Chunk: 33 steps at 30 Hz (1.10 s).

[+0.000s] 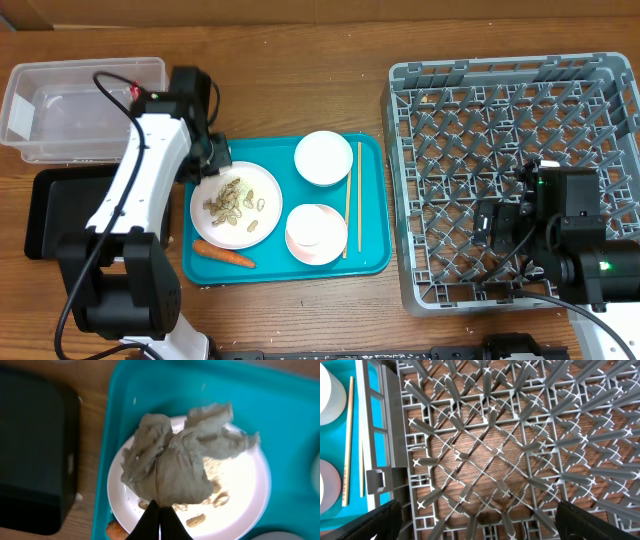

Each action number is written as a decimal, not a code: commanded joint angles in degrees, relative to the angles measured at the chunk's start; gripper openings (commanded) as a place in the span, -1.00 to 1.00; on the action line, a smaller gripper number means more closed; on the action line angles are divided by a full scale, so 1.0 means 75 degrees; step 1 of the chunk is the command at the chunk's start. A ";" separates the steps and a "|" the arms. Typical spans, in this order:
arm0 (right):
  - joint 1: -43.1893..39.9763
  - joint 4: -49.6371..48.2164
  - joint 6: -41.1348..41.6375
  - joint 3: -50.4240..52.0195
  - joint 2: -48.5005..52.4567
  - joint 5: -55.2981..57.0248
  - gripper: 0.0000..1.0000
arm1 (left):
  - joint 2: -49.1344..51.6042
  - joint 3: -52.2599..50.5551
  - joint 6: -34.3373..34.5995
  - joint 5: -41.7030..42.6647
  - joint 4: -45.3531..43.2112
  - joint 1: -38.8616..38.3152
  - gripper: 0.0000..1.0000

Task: Sort waste into correct bins and load items into the dishwasher
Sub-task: 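Carry the tissue with left gripper and drop it in the clear bin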

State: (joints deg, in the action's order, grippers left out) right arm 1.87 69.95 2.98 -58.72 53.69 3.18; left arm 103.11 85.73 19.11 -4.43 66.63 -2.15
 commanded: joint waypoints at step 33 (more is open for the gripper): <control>-0.0009 -0.0119 0.0035 -0.0204 -0.0026 -0.0032 1.00 | 0.0764 0.1810 -0.0356 -0.0525 -0.3754 0.2914 0.30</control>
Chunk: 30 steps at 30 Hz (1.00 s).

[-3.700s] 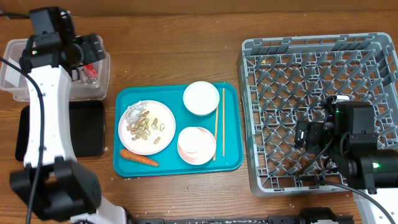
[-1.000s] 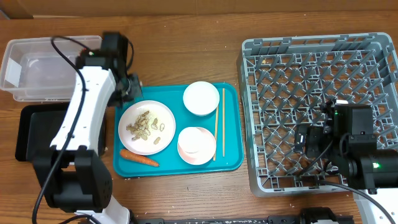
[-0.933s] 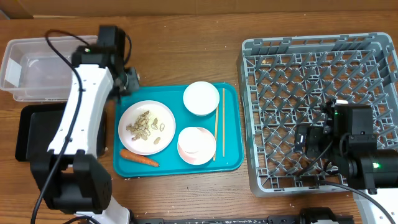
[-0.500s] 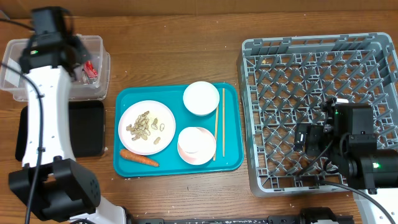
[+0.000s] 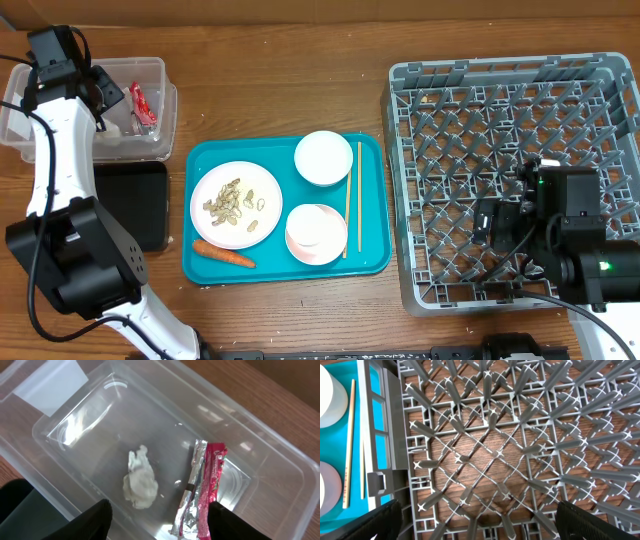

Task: Sort waste into correct bins and load items into the dishwasher
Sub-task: 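Carry the tissue with left gripper and drop it in the clear bin, then reach left gripper to the far white bowl and grasp its rim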

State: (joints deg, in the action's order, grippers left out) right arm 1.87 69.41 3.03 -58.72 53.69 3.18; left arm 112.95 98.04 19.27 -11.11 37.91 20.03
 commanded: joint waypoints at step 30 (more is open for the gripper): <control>-0.0009 0.0017 0.0236 -0.0204 -0.0026 -0.0335 1.00 | -0.1757 -0.0140 -0.1096 0.2457 0.6604 -0.5694 0.57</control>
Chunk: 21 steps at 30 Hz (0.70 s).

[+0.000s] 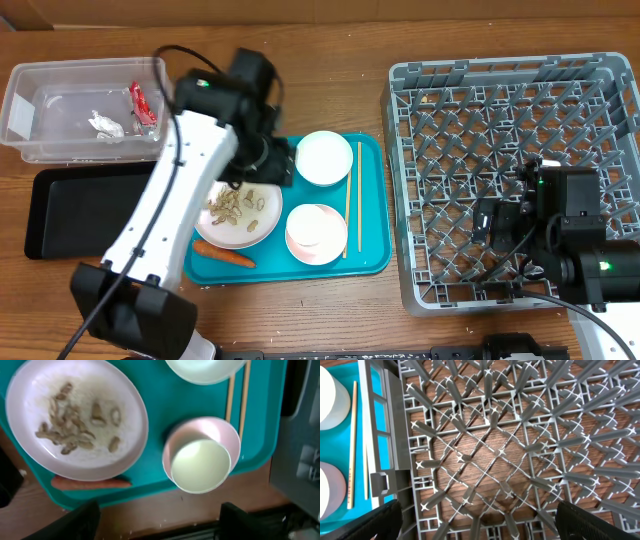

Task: Sort waste into correct bins and load items into the dishwasher
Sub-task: 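Reach left gripper to the far white bowl and grasp its rim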

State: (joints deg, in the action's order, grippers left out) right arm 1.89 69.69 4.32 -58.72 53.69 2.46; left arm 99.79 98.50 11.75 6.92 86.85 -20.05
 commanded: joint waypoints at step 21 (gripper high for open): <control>-0.0012 0.0102 0.0061 -0.0204 -0.0026 -0.0286 1.00 | 0.0026 -0.3264 0.0501 0.0055 -0.2693 -0.0918 -0.19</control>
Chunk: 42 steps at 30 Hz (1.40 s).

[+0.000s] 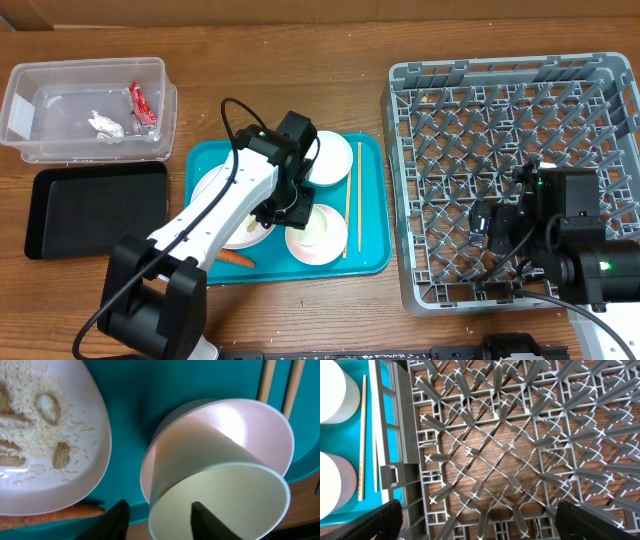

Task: Sort waste into correct bins and load items into the dishwasher
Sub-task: 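Reach left gripper to the far white bowl and grasp its rim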

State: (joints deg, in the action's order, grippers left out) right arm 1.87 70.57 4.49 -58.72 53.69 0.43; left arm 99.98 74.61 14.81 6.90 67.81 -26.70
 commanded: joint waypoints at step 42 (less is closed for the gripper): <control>-0.0009 -0.0017 0.0035 -0.0204 -0.0026 -0.0012 1.00 | 0.0003 -0.0405 0.0286 0.0023 -0.0396 -0.0044 -0.92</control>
State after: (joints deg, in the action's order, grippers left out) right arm 1.87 70.57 4.47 -58.72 53.69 0.40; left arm 99.98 72.36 16.56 6.83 65.04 -26.70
